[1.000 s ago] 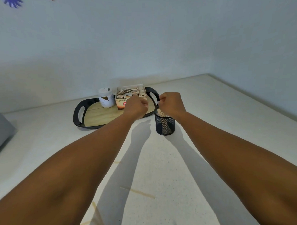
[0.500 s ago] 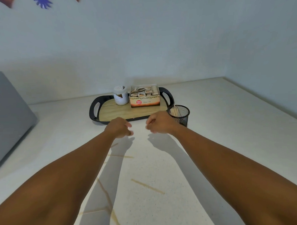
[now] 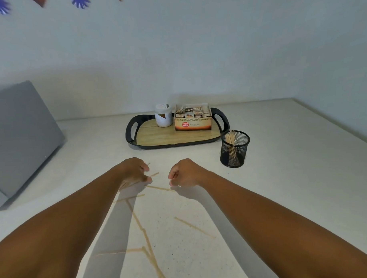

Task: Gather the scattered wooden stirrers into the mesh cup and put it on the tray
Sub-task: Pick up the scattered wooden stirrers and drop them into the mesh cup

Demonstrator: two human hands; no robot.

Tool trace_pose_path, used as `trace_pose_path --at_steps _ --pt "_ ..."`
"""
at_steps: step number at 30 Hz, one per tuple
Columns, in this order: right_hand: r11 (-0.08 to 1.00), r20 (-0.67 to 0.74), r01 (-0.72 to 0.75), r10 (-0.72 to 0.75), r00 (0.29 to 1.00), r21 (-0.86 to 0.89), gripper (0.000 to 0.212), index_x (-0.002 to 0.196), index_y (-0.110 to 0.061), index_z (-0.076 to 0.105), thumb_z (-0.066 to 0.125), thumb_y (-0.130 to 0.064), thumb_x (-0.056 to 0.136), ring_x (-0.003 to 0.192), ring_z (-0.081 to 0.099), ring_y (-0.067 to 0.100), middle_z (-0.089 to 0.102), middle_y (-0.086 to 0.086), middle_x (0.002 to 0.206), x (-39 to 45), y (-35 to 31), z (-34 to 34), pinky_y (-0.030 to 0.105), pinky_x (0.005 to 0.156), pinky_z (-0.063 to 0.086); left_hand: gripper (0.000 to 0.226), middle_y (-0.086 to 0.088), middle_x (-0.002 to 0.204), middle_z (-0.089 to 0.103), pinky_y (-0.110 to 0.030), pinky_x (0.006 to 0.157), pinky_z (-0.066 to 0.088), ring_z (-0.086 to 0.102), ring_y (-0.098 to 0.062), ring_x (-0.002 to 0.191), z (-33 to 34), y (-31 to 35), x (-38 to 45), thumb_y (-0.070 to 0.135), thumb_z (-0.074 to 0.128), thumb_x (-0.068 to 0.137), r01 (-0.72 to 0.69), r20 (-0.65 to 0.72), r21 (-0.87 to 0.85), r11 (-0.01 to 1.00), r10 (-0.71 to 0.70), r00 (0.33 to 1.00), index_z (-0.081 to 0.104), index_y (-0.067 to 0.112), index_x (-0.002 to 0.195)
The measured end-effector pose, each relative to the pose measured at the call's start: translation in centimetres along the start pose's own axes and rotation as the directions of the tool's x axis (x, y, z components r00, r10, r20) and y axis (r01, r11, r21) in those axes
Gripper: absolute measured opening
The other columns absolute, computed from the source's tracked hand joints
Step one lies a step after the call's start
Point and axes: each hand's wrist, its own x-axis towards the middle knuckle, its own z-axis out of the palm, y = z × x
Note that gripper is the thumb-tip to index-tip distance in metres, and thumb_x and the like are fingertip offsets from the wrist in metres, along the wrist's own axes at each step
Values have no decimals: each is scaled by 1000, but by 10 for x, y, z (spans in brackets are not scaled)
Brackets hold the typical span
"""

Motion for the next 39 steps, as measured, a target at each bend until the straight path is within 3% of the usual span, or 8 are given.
trace_pose_path --at_steps 4,8,14,18,24,29,33,39 --pt "999 3 18 -18 1000 -51 19 93 -16 75 64 -9 79 95 66 12 69 -6 104 4 -6 17 31 86 58 54 5 117 60 -30 92 48 56 -14 107 1 -20 -5 42 89 68 15 -186 -33 999 -21 982 68 29 116" --pt "998 -7 16 -17 1000 -58 19 71 -19 66 64 -4 82 89 70 15 65 -7 89 4 -9 29 25 67 54 51 6 117 62 -34 97 50 58 -16 113 4 -36 -9 45 87 70 61 -165 -42 997 -67 984 67 30 114" --pt "971 23 54 -50 998 -234 23 95 -16 73 59 -3 82 92 69 21 69 -1 104 9 -17 33 35 81 60 22 8 100 67 -24 80 45 60 -6 89 9 -34 -8 30 84 77 67 -153 -111 992 -83 985 71 29 95" --pt "928 133 6 47 990 -372 37 105 -8 71 61 3 71 91 70 22 69 8 112 8 -25 28 26 67 54 16 8 102 62 -22 78 43 58 -9 90 11 -30 -8 21 78 84 51 -124 -82 995 -61 990 73 28 98" --pt "955 132 -62 104 986 -290 41 104 -3 71 61 1 65 68 58 19 69 13 111 5 -16 24 20 56 41 17 6 98 62 -23 86 46 57 -12 93 11 -20 -11 16 69 91 -3 -87 12 1000 4 996 73 16 107" --pt "983 59 -80 91 994 -162 28 98 -2 73 61 -8 73 100 68 25 68 10 111 8 -2 14 29 67 47 9 7 96 70 -24 83 50 60 -8 86 10 -17 -13 17 74 86 -26 -126 -18 999 23 992 74 22 94" --pt "993 -23 -105 104 994 -57 20 95 -8 72 63 -10 78 96 64 16 68 2 108 9 5 1 29 78 54 9 11 92 70 -23 80 49 62 -6 83 0 -10 -15 24 79 82 -87 -194 -18 996 82 978 75 30 88" --pt "990 -122 -94 106 987 102 31 110 -14 65 65 -9 79 82 60 12 61 -1 100 3 5 -20 22 68 48 13 8 91 72 -18 73 43 60 0 78 -16 17 -14 24 82 82 -166 -271 -133 977 126 954 80 23 95"
